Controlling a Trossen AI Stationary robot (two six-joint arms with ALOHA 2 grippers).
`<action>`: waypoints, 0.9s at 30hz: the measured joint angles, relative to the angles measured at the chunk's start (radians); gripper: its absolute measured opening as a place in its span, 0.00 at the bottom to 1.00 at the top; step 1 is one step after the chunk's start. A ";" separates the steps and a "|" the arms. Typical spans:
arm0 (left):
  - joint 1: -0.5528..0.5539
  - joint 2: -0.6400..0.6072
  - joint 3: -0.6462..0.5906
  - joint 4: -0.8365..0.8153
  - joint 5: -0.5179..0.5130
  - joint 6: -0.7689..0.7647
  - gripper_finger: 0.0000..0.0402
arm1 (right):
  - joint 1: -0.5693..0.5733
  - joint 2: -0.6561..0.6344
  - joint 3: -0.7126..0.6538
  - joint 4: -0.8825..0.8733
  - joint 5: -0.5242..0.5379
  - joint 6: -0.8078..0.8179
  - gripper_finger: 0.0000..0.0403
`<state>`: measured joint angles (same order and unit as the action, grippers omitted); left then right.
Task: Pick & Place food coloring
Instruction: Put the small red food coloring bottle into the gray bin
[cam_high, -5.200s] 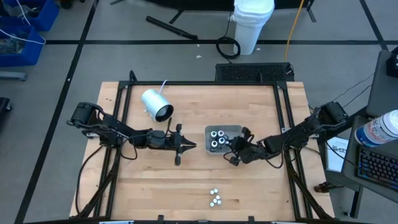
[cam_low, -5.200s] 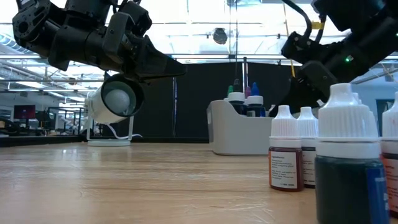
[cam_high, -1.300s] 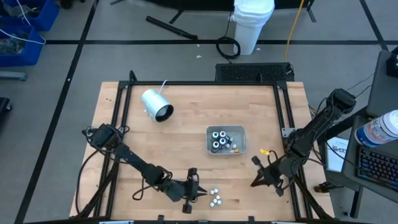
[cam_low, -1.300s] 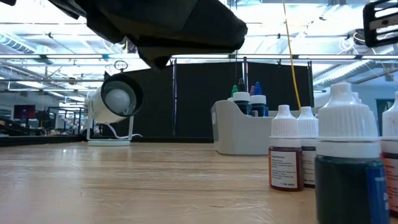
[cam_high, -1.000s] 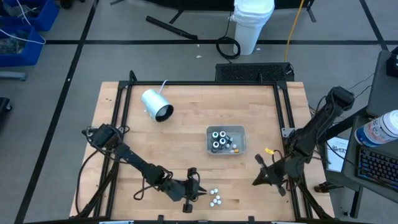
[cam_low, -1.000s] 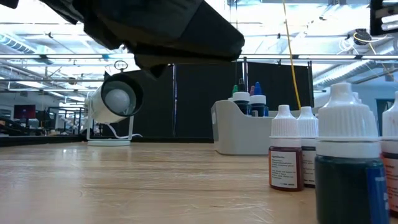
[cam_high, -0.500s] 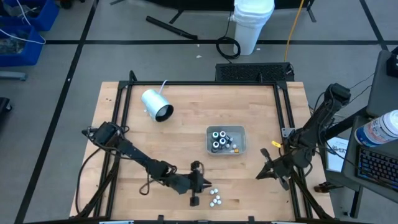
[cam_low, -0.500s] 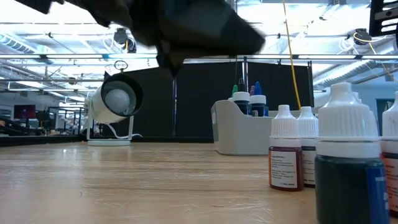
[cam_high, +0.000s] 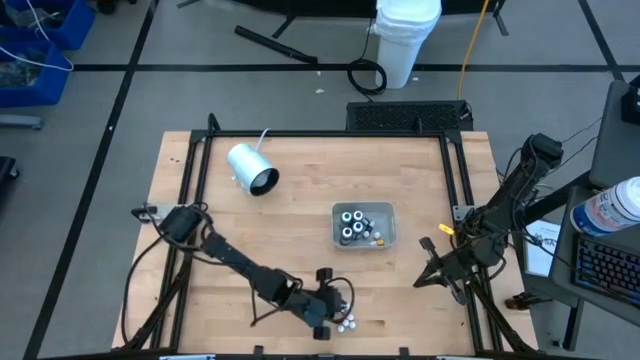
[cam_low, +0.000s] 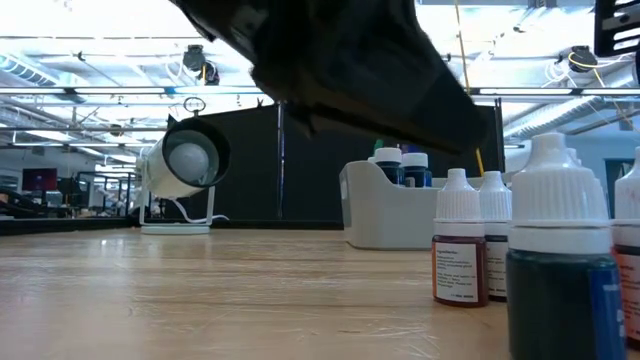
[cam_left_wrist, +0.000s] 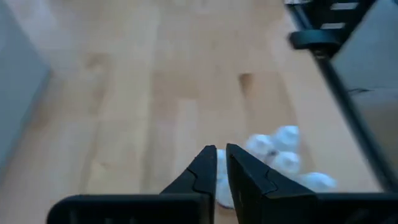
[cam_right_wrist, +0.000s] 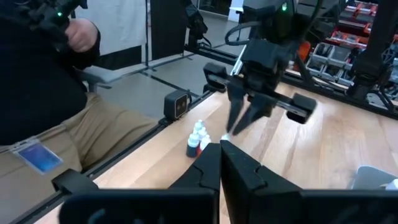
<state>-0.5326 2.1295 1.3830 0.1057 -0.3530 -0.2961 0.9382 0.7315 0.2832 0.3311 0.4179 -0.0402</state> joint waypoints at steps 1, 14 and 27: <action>-0.002 -0.001 0.000 -0.002 0.017 -0.006 0.12 | 0.000 0.000 0.000 0.000 0.000 0.000 0.00; -0.005 0.000 0.000 -0.068 0.038 -0.010 0.47 | 0.000 0.000 0.000 -0.003 0.000 -0.001 0.00; 0.000 0.053 -0.001 -0.040 0.074 -0.024 0.50 | 0.000 0.000 0.001 -0.003 0.000 -0.002 0.00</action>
<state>-0.5327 2.1821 1.3823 0.0655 -0.2787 -0.3205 0.9379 0.7311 0.2840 0.3279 0.4179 -0.0417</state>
